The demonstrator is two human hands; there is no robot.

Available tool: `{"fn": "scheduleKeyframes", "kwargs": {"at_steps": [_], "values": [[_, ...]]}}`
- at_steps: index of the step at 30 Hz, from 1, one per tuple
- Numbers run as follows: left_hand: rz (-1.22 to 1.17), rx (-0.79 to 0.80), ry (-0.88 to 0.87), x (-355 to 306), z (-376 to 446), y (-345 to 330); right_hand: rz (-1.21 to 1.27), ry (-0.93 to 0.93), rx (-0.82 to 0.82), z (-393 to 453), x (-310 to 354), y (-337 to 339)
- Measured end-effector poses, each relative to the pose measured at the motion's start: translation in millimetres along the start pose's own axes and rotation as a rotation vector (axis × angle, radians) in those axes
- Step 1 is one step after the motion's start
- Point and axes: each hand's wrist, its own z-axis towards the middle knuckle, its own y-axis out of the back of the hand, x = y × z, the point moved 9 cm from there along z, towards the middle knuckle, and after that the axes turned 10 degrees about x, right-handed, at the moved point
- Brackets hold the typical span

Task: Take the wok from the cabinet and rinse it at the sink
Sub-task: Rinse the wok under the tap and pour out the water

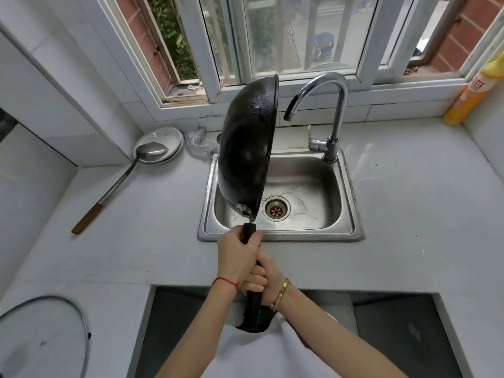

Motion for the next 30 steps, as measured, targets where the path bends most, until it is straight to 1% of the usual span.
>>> {"fn": "scheduleKeyframes", "kwargs": {"at_steps": [5,10,16,22,30], "values": [[0.042,-0.036,-0.014,-6,-3,4,-0.018,-0.014,0.029,1,-1,-2],[0.059,-0.058,-0.019,-10,-7,9,-0.03,-0.024,-0.015,2,-3,1],[0.074,-0.083,-0.027,-15,-11,13,-0.059,-0.038,0.058,2,-4,-13],[0.059,-0.086,-0.007,-8,-13,11,-0.021,-0.056,-0.046,0,-8,2],[0.031,-0.081,0.033,1,-16,9,-0.046,-0.081,-0.094,-6,-12,6]]}}
